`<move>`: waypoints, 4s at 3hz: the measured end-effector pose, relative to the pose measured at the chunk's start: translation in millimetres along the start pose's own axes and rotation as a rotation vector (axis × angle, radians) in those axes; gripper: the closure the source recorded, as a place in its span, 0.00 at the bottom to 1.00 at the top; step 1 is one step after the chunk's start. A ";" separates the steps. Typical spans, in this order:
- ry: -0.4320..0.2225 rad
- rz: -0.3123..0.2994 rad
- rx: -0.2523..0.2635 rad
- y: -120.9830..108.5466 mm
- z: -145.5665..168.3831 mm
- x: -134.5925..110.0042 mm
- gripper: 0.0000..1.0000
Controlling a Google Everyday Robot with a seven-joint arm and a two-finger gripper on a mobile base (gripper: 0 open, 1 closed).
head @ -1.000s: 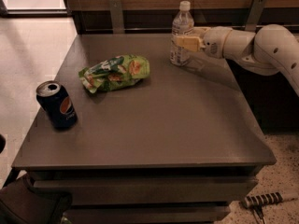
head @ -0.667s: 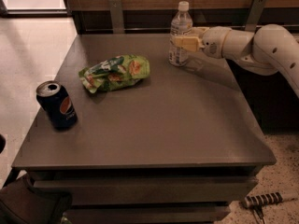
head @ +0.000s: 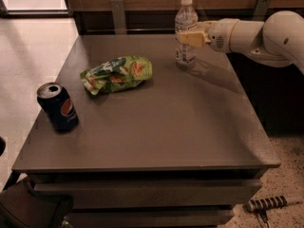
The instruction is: Knock blue plastic bottle over
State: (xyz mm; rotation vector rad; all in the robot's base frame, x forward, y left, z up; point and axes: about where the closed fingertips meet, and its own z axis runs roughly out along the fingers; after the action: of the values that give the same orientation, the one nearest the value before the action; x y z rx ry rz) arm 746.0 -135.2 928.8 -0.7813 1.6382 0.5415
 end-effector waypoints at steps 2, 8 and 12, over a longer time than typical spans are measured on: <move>0.225 -0.102 0.112 5.9 -30.2 -32.7 1.00; 0.791 -0.111 0.046 35.3 -53.1 17.3 1.00; 0.779 -0.043 -0.192 36.4 30.1 96.9 1.00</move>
Offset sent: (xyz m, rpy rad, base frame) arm -0.0322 -0.0257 0.0551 -0.3717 0.0895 -0.1671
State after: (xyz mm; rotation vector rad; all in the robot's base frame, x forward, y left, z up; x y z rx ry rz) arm 729.9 -108.6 825.6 -1.2706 2.2899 0.3823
